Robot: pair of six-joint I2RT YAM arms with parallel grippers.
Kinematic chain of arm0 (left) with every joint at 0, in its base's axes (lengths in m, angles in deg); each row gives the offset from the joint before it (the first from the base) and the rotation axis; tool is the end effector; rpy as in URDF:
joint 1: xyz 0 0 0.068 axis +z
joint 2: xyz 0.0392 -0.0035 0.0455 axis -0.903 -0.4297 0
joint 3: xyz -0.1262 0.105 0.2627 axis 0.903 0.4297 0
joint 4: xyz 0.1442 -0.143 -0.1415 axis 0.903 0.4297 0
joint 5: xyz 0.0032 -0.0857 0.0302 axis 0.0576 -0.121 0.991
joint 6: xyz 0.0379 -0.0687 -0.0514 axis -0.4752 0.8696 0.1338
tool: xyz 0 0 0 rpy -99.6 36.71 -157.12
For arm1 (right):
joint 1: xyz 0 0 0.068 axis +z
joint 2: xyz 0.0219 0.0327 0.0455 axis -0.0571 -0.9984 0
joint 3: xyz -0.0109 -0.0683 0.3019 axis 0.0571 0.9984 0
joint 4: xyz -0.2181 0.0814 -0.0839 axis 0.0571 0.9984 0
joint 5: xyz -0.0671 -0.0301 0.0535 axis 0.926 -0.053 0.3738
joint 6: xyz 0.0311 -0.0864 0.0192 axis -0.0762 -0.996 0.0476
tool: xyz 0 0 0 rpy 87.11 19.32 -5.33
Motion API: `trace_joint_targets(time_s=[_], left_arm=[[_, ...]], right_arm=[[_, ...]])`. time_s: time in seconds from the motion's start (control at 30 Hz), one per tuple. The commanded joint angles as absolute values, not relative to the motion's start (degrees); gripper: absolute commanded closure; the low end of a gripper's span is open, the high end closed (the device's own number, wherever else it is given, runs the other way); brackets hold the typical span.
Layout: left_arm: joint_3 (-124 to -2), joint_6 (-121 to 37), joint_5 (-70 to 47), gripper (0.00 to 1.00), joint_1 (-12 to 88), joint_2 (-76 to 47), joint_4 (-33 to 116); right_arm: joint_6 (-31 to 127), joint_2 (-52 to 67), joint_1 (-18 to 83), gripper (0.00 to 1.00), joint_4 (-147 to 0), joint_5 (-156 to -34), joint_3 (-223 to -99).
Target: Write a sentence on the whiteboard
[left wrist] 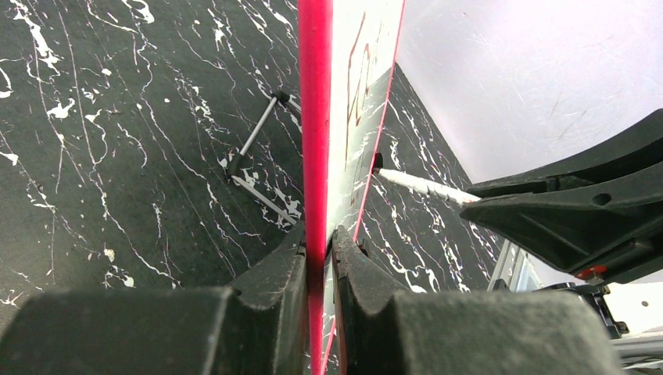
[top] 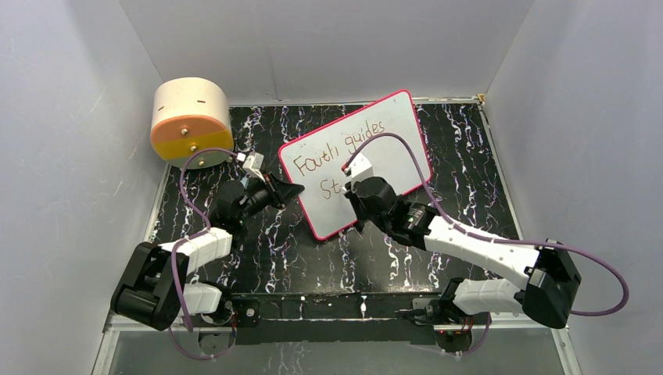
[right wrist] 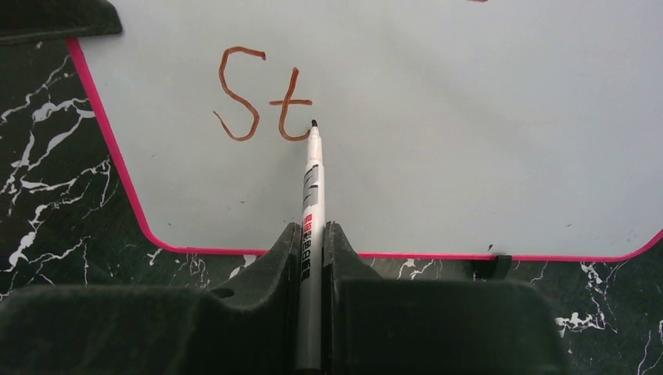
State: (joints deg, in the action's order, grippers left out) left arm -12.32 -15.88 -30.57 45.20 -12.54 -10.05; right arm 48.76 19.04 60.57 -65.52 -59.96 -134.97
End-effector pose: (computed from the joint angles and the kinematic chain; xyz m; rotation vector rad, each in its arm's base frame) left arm 0.2429 -0.1267 0.2656 0.1484 1.6480 -1.1360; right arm 0.1852 0.2172 0.3033 -0.5822 1.9315 0.2293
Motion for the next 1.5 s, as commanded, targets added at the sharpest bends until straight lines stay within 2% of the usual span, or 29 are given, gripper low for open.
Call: trace_joint_targets(time_s=[0.0, 0.67, 1.47], left_arm=[[-13.4, -17.9, -29.9, 1.0, 44.7, -11.8, -7.0], [-13.6, -17.9, -30.0, 1.0, 44.7, -12.1, -6.9], [-13.7, -17.9, -30.0, 1.0, 44.7, -12.1, -6.8]], right_arm=[[48.8, 22.4, 59.7, 1.0, -70.0, -58.0, -134.5], [48.6, 19.5, 58.1, 1.0, -70.0, -62.5, -135.1], [48.5, 19.4, 55.5, 1.0, -70.0, -59.2, -134.3]])
